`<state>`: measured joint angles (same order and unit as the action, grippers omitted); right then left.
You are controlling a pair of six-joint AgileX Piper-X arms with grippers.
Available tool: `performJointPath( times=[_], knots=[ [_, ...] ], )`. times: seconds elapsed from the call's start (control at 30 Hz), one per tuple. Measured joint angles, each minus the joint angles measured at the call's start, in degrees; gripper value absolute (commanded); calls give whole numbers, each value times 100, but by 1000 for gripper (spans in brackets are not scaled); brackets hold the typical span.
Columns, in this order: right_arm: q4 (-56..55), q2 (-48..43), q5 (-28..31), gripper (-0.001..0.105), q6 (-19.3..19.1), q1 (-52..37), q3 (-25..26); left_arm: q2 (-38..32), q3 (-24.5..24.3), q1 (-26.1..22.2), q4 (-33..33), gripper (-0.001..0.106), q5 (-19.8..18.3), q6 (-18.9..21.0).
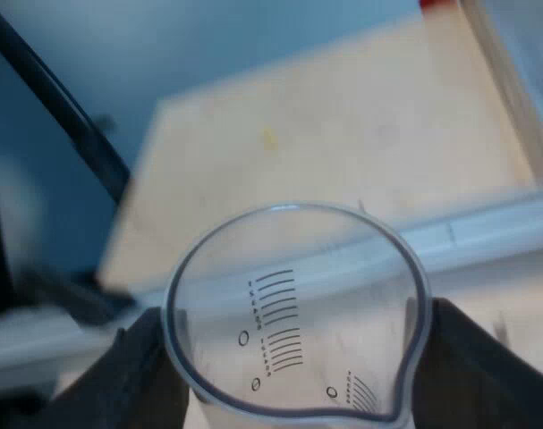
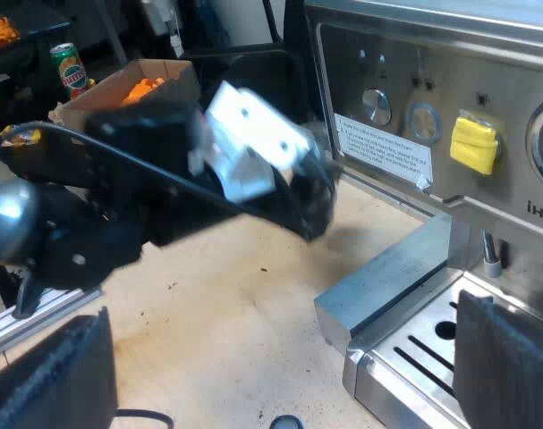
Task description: Pour the beans into the coffee machine
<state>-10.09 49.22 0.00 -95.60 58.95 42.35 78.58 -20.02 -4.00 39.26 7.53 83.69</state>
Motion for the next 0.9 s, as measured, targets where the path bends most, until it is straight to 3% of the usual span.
performJointPath(
  times=[0.33,0.5,0.57,0.67,0.73,0.9],
  knots=[
    [52,0,0,78,-19,0,0,-2243,0,0,-1822,0,27,0],
    [52,0,288,78,-373,0,97,-3340,-170,0,-2630,0,27,-7],
    [52,16,578,78,-428,0,260,-3805,-445,0,-3370,0,27,-7],
    [52,16,812,78,-621,0,411,-4104,-795,0,-3926,0,-43,-7],
    [71,16,1124,78,-969,0,602,-4288,-1182,0,-4545,0,-250,-7],
    [71,-64,1515,78,-1025,0,800,-4330,-1953,0,-5239,0,-667,-7]
  ],
)
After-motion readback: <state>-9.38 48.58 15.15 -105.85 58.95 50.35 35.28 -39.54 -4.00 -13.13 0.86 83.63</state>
